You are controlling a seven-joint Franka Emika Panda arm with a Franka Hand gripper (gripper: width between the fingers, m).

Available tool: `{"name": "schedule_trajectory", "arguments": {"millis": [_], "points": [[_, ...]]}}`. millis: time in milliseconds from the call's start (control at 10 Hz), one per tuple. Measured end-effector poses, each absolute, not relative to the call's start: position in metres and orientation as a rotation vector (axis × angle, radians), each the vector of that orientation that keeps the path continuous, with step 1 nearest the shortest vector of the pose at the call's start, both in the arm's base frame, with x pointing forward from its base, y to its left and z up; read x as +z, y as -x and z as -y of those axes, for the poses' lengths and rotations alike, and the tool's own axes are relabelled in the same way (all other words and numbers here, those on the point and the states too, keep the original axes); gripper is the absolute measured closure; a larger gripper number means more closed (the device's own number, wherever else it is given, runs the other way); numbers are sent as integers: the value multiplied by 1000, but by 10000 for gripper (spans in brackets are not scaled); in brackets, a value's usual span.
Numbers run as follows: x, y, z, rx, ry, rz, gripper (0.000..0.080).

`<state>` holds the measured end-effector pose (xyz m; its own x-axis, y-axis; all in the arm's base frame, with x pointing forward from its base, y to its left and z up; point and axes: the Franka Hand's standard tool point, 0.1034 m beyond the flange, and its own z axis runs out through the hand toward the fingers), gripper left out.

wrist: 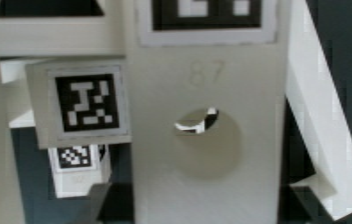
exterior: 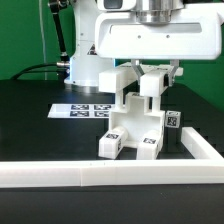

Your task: Assemble chair

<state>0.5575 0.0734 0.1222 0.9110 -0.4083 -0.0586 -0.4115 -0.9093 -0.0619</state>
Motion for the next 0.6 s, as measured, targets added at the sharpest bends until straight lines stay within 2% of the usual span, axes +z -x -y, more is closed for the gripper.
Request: {"name": "schedule_trajectory", "arguments": {"millis": [600], "points": [[123, -558, -75, 67, 3004, -622, 509]]}}
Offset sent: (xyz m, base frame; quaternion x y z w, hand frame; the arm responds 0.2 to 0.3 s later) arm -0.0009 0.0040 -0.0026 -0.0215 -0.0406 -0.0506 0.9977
